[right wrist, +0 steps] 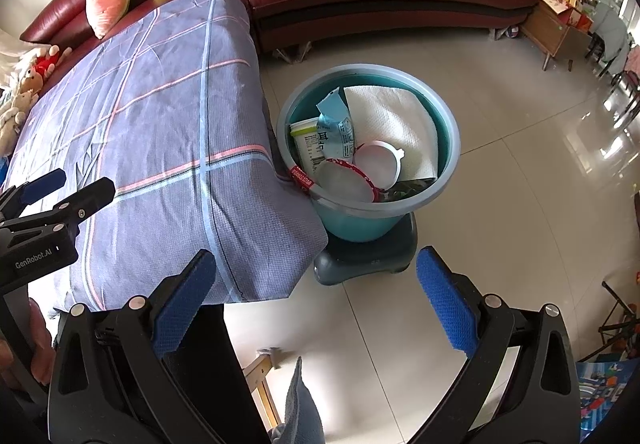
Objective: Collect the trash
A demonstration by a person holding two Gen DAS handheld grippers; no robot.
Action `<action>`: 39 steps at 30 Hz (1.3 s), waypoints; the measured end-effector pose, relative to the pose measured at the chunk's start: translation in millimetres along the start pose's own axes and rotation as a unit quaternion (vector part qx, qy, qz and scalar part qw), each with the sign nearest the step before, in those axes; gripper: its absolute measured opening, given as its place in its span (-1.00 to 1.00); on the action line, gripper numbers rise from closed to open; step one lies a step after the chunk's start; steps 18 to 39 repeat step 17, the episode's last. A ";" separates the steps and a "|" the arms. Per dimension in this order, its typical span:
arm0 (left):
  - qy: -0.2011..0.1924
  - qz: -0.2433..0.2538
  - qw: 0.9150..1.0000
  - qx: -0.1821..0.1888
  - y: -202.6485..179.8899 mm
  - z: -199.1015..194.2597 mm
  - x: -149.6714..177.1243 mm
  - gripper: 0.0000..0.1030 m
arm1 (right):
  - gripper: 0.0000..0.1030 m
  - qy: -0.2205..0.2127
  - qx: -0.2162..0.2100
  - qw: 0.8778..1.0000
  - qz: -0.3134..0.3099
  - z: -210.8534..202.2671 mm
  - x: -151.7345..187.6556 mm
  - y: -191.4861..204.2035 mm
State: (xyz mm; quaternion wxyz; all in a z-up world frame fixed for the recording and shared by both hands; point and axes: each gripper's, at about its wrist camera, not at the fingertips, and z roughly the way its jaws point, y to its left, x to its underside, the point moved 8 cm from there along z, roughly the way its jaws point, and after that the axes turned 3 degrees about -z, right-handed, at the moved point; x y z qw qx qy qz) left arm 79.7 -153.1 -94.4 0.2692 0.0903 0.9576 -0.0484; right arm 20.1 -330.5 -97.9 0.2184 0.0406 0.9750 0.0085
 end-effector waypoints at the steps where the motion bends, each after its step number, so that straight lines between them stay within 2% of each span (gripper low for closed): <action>1: 0.001 0.000 1.000 0.001 -0.1 0.4 0.4 0.92 | 0.87 0.000 0.000 1.000 0.000 0.4 -0.1 0.0; 39: 0.012 0.001 1.000 0.001 -2.2 7.1 5.3 0.92 | 0.87 0.001 0.003 1.000 -0.001 1.6 -0.1 -2.1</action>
